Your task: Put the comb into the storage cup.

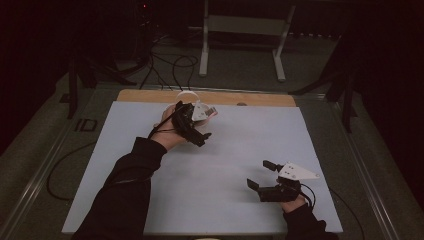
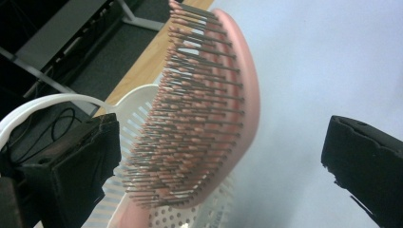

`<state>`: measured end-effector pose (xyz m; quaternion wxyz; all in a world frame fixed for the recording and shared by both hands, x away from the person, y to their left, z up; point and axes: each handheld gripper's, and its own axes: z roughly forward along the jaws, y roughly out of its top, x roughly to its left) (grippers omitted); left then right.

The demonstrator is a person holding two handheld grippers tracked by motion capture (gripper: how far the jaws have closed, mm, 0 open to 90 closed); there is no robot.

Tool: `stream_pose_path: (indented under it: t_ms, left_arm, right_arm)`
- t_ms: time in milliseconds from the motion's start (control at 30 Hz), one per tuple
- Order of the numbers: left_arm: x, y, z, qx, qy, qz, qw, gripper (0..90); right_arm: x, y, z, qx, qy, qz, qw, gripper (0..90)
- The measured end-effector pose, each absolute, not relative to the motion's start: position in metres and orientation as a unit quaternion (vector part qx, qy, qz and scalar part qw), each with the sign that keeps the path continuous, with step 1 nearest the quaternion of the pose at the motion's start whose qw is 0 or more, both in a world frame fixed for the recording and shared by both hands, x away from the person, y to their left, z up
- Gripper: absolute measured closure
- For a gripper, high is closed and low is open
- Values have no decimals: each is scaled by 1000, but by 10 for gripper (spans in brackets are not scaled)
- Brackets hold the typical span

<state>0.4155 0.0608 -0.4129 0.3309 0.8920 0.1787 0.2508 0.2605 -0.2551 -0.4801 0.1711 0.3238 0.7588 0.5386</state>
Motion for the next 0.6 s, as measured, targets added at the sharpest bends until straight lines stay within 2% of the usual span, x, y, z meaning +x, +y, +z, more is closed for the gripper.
stream_pose_path:
  t_ms: [600]
  left_arm:
    - [404, 74, -400, 889, 185, 212, 361, 1]
  right_arm:
    - [260, -254, -480, 322, 760, 539, 170, 94]
